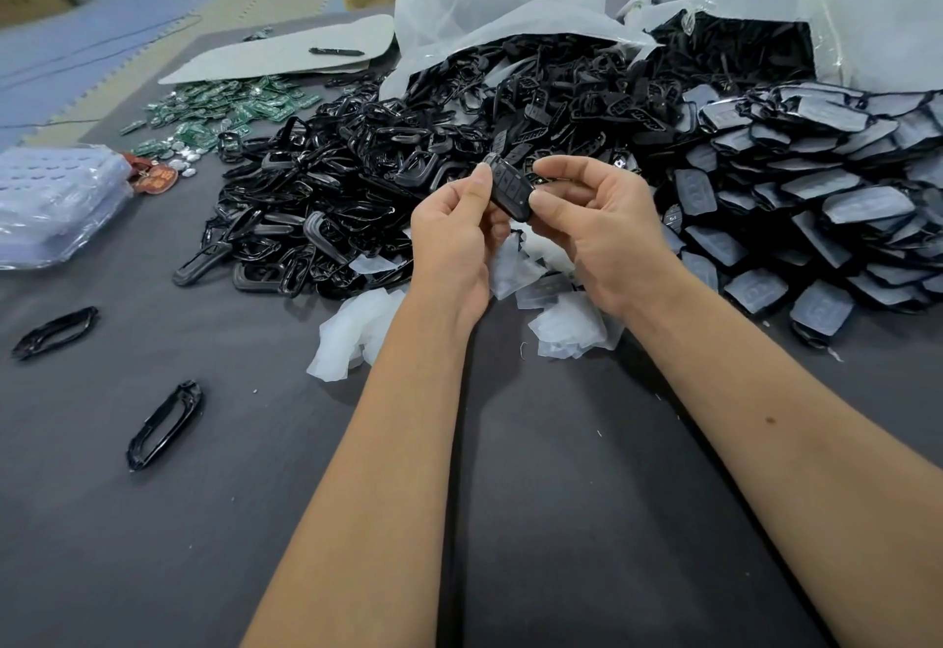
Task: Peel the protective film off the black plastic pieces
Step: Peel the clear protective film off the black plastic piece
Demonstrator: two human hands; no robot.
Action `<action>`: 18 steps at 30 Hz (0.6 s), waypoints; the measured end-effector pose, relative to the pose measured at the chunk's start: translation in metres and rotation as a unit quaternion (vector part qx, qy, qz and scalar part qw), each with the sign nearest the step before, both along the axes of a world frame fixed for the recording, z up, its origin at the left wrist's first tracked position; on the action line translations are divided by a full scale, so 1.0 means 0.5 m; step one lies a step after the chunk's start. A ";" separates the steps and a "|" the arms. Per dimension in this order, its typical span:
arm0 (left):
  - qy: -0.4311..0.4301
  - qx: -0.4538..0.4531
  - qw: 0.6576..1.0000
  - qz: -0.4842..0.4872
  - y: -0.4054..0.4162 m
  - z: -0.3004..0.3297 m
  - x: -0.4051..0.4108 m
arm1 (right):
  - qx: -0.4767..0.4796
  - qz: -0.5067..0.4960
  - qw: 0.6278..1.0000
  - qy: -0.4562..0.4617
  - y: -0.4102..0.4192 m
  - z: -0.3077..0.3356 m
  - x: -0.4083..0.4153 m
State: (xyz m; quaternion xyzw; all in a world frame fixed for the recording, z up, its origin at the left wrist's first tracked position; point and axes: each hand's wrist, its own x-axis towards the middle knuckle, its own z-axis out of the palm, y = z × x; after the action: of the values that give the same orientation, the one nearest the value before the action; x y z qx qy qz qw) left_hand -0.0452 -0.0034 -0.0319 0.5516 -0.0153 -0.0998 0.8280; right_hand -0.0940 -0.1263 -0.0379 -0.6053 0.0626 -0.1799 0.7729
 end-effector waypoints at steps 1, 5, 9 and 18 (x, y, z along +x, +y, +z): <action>0.002 -0.010 1.000 -0.001 0.001 0.001 0.001 | 0.018 0.009 1.000 0.004 0.000 0.001 0.000; 0.009 -0.022 1.000 -0.010 0.006 -0.002 0.004 | 0.054 0.037 0.997 0.038 -0.001 0.007 -0.002; -0.005 -0.060 0.997 -0.040 0.011 -0.002 0.007 | 0.052 0.047 0.997 0.017 -0.003 0.020 -0.008; 0.054 -0.107 0.992 -0.038 -0.037 0.001 0.003 | -0.104 -0.049 0.993 -0.016 -0.045 0.044 -0.021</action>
State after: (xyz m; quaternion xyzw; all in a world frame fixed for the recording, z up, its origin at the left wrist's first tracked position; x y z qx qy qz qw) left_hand -0.0439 -0.0221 -0.0316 0.4525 -0.0025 -0.1585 0.8775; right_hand -0.1046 -0.1490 -0.0160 -0.6754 0.0609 -0.2328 0.6971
